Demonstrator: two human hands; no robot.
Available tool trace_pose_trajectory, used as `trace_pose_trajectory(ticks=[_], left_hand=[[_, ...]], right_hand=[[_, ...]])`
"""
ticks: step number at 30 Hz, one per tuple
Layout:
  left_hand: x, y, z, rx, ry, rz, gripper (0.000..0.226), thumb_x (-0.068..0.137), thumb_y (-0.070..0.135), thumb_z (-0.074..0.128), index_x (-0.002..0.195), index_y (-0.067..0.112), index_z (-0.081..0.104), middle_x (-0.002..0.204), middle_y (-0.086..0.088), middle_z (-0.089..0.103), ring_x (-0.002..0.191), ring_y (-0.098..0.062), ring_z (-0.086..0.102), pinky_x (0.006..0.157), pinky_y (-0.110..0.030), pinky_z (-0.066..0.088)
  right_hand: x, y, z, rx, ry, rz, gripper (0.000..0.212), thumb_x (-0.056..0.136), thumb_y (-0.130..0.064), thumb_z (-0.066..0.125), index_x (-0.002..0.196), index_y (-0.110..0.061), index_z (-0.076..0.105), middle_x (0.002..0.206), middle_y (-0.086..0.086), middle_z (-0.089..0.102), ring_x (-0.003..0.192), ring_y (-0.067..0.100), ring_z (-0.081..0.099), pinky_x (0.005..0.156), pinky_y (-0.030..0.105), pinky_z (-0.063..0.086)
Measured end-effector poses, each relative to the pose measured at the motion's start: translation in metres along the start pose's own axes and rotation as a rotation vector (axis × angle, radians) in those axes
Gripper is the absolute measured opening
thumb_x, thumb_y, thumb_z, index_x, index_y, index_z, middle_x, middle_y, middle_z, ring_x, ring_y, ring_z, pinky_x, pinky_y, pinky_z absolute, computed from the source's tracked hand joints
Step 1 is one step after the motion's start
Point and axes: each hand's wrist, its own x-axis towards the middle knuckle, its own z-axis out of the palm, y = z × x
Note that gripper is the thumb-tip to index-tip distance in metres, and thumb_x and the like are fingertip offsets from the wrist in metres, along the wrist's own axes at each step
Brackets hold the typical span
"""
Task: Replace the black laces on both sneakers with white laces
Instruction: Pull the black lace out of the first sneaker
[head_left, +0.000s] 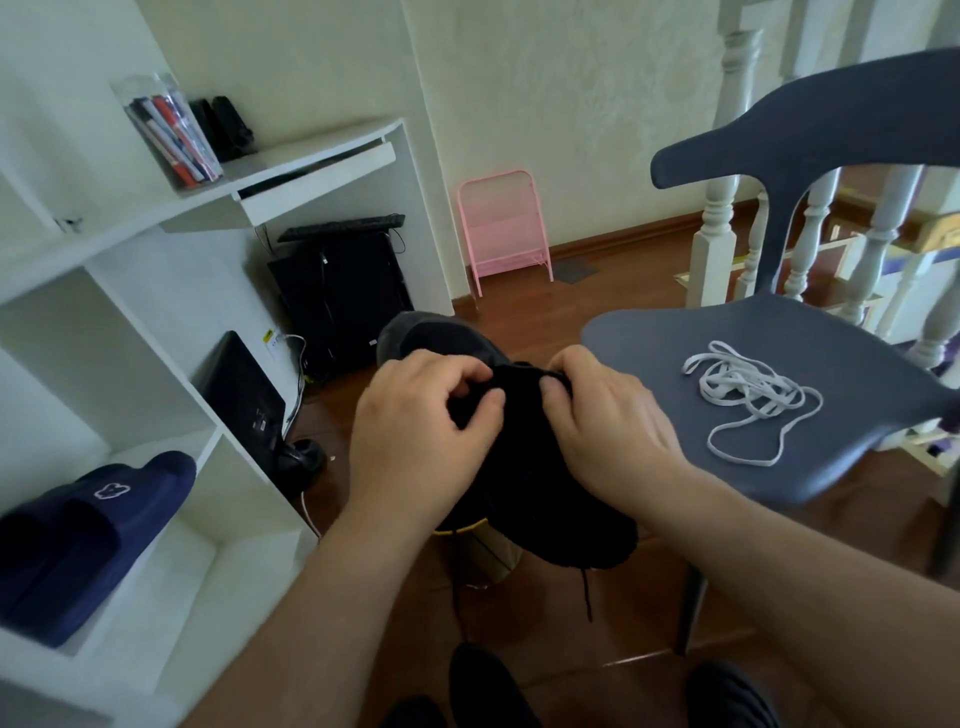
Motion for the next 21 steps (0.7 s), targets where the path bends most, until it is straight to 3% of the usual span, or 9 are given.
trace_pose_trajectory(ticks=[4,10,13,17,19,21], left_hand=[[-0.001,0.007,0.009,0.102,0.03,-0.041,0.022,0.089,0.043,0.073,0.109,0.037,0.072,0.094,0.019,0.062,0.092,-0.009,0.057,0.082,-0.043,0.053],[0.0,0.006,0.008,0.147,0.049,-0.077,0.014,0.092,0.045,0.072,0.104,0.04,0.075,0.087,0.018,0.063,0.088,-0.008,0.059,0.079,-0.043,0.053],[0.0,0.003,0.012,0.001,-0.013,-0.123,0.002,0.091,0.04,0.07,0.091,0.042,0.071,0.08,0.018,0.059,0.083,-0.008,0.059,0.078,-0.045,0.054],[0.001,0.002,0.01,-0.198,-0.187,-0.174,0.015,0.091,0.032,0.067,0.079,0.039,0.064,0.072,0.017,0.06,0.065,-0.004,0.055,0.066,-0.032,0.05],[0.002,0.003,0.001,-0.432,-0.308,-0.24,0.025,0.093,0.018,0.063,0.073,0.031,0.061,0.063,0.015,0.054,0.055,-0.003,0.047,0.054,-0.023,0.041],[0.001,0.002,-0.01,-0.71,-0.379,-0.295,0.026,0.085,0.011,0.053,0.064,0.027,0.053,0.059,0.01,0.046,0.053,-0.009,0.044,0.051,-0.027,0.036]], right_hand=[[-0.007,-0.01,0.003,0.038,0.016,-0.057,0.012,0.107,-0.038,0.043,0.102,-0.029,0.046,0.076,-0.013,0.048,0.071,0.018,0.045,0.063,0.037,0.033],[-0.011,-0.011,0.004,-0.023,0.076,-0.14,0.02,0.104,-0.045,0.049,0.102,-0.026,0.053,0.08,-0.012,0.054,0.069,0.015,0.047,0.059,0.035,0.034],[-0.011,-0.006,0.007,-0.05,0.066,-0.177,0.023,0.097,-0.049,0.062,0.102,-0.027,0.059,0.084,-0.011,0.063,0.075,0.017,0.058,0.059,0.032,0.038],[-0.005,0.004,0.011,-0.068,0.115,-0.176,0.015,0.098,-0.04,0.065,0.105,-0.027,0.069,0.09,-0.007,0.072,0.084,0.022,0.067,0.062,0.031,0.043],[0.003,0.014,0.008,-0.046,0.118,-0.074,0.018,0.099,-0.042,0.062,0.1,-0.026,0.07,0.089,-0.003,0.072,0.088,0.027,0.066,0.067,0.036,0.049],[0.012,0.024,0.001,-0.001,0.114,0.035,0.02,0.098,-0.045,0.062,0.101,-0.026,0.069,0.093,-0.001,0.074,0.095,0.031,0.066,0.075,0.042,0.054]])
